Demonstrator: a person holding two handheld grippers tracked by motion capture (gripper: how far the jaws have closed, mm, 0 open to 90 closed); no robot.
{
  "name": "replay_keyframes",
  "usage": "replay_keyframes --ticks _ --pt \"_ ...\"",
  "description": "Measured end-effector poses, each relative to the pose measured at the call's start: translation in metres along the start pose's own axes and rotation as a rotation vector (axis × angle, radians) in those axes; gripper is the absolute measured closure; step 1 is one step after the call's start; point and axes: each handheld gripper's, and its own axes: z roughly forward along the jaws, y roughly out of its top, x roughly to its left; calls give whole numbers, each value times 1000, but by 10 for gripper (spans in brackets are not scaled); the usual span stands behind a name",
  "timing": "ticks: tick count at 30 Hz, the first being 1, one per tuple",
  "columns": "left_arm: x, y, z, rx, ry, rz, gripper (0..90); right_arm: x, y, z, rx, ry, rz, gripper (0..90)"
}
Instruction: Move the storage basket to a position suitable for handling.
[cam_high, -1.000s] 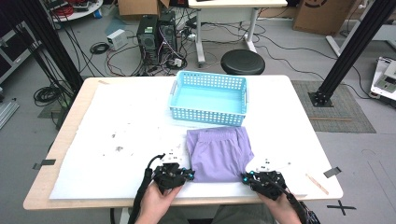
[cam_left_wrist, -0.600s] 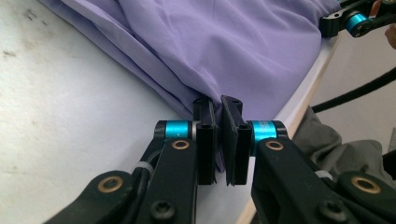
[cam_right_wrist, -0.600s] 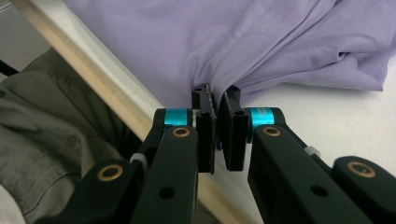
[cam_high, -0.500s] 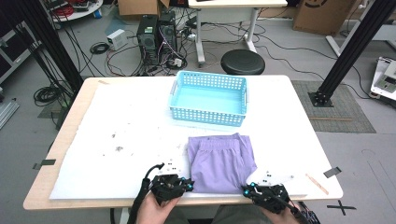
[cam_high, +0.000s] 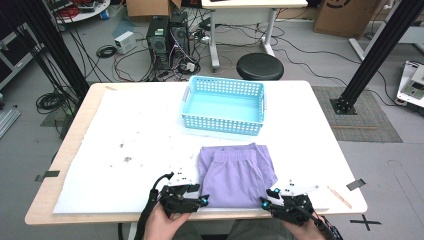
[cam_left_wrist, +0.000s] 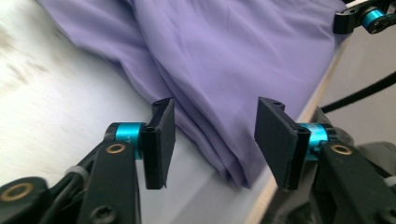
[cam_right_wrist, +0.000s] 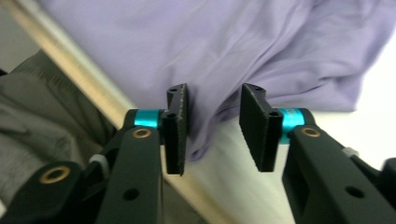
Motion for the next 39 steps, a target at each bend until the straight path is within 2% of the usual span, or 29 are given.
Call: replay_keyframes --ticks 3,6,8,13,14,16,19,22,24,29,32,35,39 --pt "7 8 -6 -25 10 18 457 -7 4 -2 -20 -17 2 580" --pt "15 15 -9 -56 30 -1 435 -16 10 -7 -50 -47 1 572" --pt "22 19 -9 -62 33 -8 424 -21 13 -10 -66 -55 18 553" --pt "37 35 1 -53 23 -10 424 -36 30 -8 -102 -67 31 553" --pt "39 36 3 -49 24 -9 425 -40 36 -5 -105 -62 43 553" --pt "45 44 9 -47 18 -1 427 -47 45 0 -115 -64 37 553" --pt "51 52 20 -46 10 -9 448 -55 58 11 -111 -53 52 553" --pt "54 57 29 -39 16 -12 483 -62 68 28 -83 -31 73 553" --pt "53 59 34 -27 14 0 512 -64 72 38 -68 -16 72 554" --pt "52 62 43 -2 9 9 582 -63 75 56 -15 2 70 580" --pt "52 62 45 4 1 9 648 -61 76 60 -6 12 65 655" --pt "54 63 49 9 6 4 707 -60 77 62 -5 -2 54 729" --pt "55 65 52 -4 -2 2 832 -63 79 62 -12 7 66 814"
